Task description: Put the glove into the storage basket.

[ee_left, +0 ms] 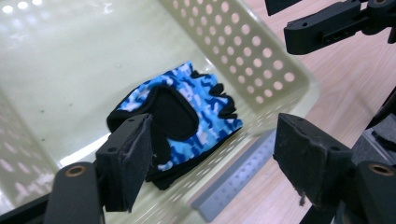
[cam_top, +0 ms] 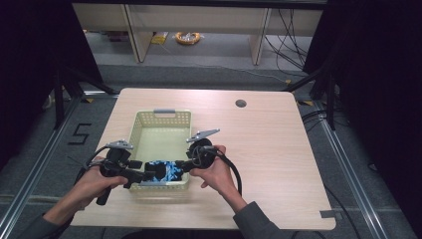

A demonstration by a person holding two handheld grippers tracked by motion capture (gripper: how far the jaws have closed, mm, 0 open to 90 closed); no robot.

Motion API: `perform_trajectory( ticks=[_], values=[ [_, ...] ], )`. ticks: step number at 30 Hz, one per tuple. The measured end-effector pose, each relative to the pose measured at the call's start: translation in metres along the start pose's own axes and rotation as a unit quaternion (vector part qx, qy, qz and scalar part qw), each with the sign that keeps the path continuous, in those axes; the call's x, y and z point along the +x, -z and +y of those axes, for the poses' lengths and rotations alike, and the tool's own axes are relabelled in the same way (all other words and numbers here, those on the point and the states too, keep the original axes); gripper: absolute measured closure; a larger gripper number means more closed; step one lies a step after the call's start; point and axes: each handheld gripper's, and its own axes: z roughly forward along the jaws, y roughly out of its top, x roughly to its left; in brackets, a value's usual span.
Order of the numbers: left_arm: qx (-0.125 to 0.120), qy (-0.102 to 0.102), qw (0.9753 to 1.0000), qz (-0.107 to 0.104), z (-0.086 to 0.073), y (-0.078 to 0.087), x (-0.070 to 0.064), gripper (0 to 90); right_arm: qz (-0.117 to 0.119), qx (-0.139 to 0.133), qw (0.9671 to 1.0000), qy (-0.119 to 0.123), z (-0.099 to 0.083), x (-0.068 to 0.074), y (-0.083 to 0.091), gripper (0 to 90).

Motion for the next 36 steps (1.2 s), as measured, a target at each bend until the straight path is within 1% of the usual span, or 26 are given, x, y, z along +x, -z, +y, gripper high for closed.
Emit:
perform_trajectory(
  ticks=[1, 3, 4, 5, 7, 8, 9, 10, 11, 12, 14, 15, 16, 19, 20, 22, 25, 26, 27, 29, 30, 31, 32, 33, 34, 36],
  values=[
    [-0.004, -0.001, 1.0, -0.005, 0.0, 0.0, -0.001, 26.3, 0.0, 0.0, 1.0, 0.007, 0.0, -0.002, 0.003, 44.3],
    [-0.008, 0.002, 0.9998, -0.018, 0.001, 0.0, -0.003, 25.8, 0.0, -0.007, 1.0, 0.003, -0.003, -0.004, 0.006, 43.5],
    [-0.015, 0.006, 0.9996, -0.023, 0.001, 0.0, -0.004, 25.5, -0.003, -0.009, 0.9999, 0.008, -0.003, -0.005, 0.009, 43.3],
    [-0.013, 0.005, 0.9996, -0.025, 0.001, 0.0, -0.005, 25.1, -0.002, -0.005, 1.0, 0.006, -0.004, -0.006, 0.012, 43.0],
    [-0.015, 0.002, 0.9995, -0.028, 0.001, -0.001, -0.008, 24.6, -0.002, -0.018, 0.9998, 0.007, -0.006, -0.007, 0.015, 42.6],
    [-0.014, -0.001, 0.9995, -0.03, 0.001, -0.001, -0.01, 24.2, -0.001, -0.015, 0.9998, 0.012, -0.006, -0.008, 0.017, 42.3],
    [-0.015, 0.0, 0.9993, -0.034, 0.001, -0.002, -0.011, 24.1, -0.004, -0.025, 0.9996, 0.01, -0.008, -0.008, 0.019, 42.0],
    [-0.022, -0.001, 0.9993, -0.031, 0.001, -0.002, -0.013, 24.0, 0.001, -0.02, 0.9998, 0.007, -0.008, -0.009, 0.023, 41.6],
    [-0.023, -0.001, 0.999, -0.037, 0.001, -0.002, -0.014, 23.8, 0.001, -0.028, 0.9996, 0.008, -0.009, -0.01, 0.025, 41.0],
    [-0.024, -0.003, 0.9991, -0.034, 0.001, -0.002, -0.016, 23.5, 0.006, -0.027, 0.9996, -0.001, -0.01, -0.01, 0.027, 40.3],
    [-0.029, -0.004, 0.9986, -0.044, 0.001, -0.003, -0.019, 23.3, 0.007, -0.03, 0.9995, 0.002, -0.012, -0.013, 0.031, 39.8],
    [-0.032, -0.006, 0.9985, -0.044, 0.001, -0.003, -0.021, 23.0, 0.0, -0.031, 0.9995, 0.006, -0.013, -0.014, 0.034, 39.6],
    [-0.033, -0.006, 0.9982, -0.049, 0.001, -0.004, -0.022, 22.7, 0.004, -0.034, 0.9994, 0.001, -0.014, -0.015, 0.036, 39.2],
    [-0.035, -0.01, 0.9979, -0.053, 0.0, -0.005, -0.027, 22.3, -0.001, -0.04, 0.9992, -0.001, -0.018, -0.017, 0.042, 37.7],
    [-0.038, -0.011, 0.9978, -0.053, 0.0, -0.006, -0.029, 22.1, -0.004, -0.036, 0.9993, -0.007, -0.02, -0.017, 0.045, 37.1],
    [-0.036, -0.015, 0.9977, -0.056, 0.0, -0.007, -0.032, 21.9, -0.006, -0.042, 0.9991, -0.004, -0.022, -0.018, 0.049, 36.5],
    [-0.044, -0.02, 0.9972, -0.056, 0.0, -0.008, -0.037, 21.4, -0.004, -0.047, 0.9989, 0.001, -0.027, -0.021, 0.052, 35.0],
    [-0.043, -0.023, 0.997, -0.06, 0.0, -0.008, -0.037, 21.3, -0.005, -0.044, 0.999, -0.005, -0.028, -0.02, 0.054, 34.7],
    [-0.05, -0.021, 0.9968, -0.059, -0.001, -0.009, -0.04, 21.2, -0.01, -0.043, 0.9989, -0.012, -0.03, -0.019, 0.057, 34.2],
    [-0.047, -0.027, 0.9967, -0.06, -0.001, -0.01, -0.042, 21.1, -0.017, -0.049, 0.9986, 0.004, -0.033, -0.021, 0.059, 33.6],
    [-0.053, -0.028, 0.9966, -0.057, -0.002, -0.011, -0.044, 21.2, -0.016, -0.049, 0.9987, 0.005, -0.034, -0.021, 0.06, 33.5],
    [-0.048, -0.034, 0.9966, -0.058, -0.002, -0.012, -0.045, 21.1, -0.012, -0.05, 0.9986, 0.006, -0.035, -0.021, 0.06, 33.4],
    [-0.047, -0.035, 0.9965, -0.06, -0.003, -0.013, -0.047, 21.1, -0.012, -0.048, 0.9988, -0.008, -0.037, -0.018, 0.062, 33.4],
    [-0.049, -0.035, 0.996, -0.066, -0.004, -0.014, -0.048, 21.1, -0.015, -0.052, 0.9985, 0.003, -0.039, -0.019, 0.063, 33.2],
    [-0.051, -0.038, 0.9961, -0.062, -0.004, -0.014, -0.05, 21.2, -0.011, -0.054, 0.9985, 0.003, -0.04, -0.019, 0.063, 33.1],
    [-0.049, -0.04, 0.9958, -0.066, -0.006, -0.016, -0.051, 21.2, -0.014, -0.057, 0.9983, 0.002, -0.044, -0.018, 0.066, 33.2]
  ],
)
